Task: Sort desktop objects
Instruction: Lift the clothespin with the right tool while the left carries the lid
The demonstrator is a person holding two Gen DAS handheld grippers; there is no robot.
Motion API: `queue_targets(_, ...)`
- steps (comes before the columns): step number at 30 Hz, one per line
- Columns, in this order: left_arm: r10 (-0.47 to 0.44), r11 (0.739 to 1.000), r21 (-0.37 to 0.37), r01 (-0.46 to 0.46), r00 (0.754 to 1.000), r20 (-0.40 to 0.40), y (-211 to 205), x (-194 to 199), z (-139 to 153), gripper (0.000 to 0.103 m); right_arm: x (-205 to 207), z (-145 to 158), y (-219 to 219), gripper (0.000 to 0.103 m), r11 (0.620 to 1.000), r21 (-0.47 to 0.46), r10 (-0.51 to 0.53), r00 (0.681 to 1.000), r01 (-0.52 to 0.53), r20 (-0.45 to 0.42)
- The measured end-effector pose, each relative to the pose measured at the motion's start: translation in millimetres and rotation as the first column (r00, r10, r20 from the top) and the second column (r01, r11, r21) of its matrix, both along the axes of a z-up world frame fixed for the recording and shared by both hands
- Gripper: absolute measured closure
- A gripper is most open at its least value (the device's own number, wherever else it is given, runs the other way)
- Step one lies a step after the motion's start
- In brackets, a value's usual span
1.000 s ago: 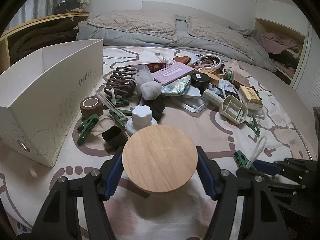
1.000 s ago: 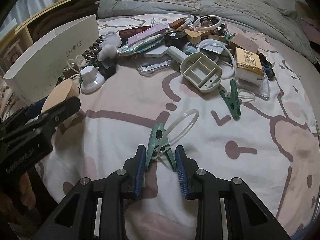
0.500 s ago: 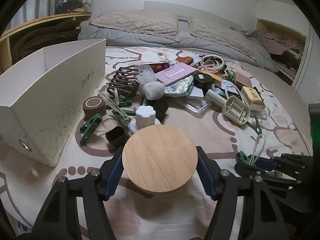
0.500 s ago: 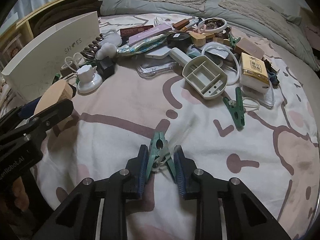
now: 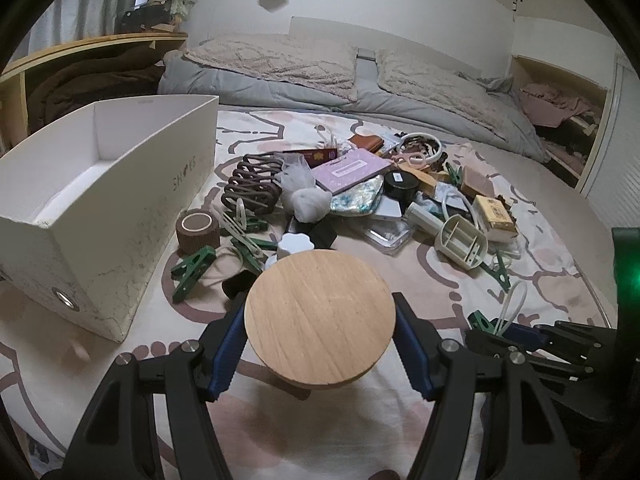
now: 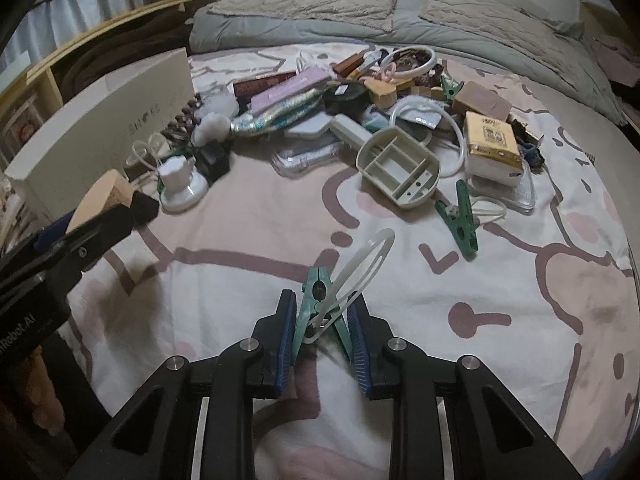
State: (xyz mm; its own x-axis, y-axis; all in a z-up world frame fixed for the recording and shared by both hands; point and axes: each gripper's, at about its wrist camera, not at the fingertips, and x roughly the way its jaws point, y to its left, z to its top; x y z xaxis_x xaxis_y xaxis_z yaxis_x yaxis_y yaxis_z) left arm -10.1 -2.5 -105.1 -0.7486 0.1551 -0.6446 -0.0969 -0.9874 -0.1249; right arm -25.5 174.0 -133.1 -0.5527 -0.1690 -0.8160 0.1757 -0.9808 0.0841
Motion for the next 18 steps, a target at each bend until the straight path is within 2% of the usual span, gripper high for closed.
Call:
queue_targets(11,0.014,1.000,-0.001,-0.015,0.997,-0.073,-12,1,30,0.035,0,30,-1,0.076,0.995,-0.102,-0.014,0.996,0.005,-0.084)
queue_targets(18,0.063,0.998,-0.014,-0.066,0.991,-0.121,-34,2,57,0.035,-7,45,-12,0.076,0.988,-0.145,0.038,0.992,-0.055,-0.119)
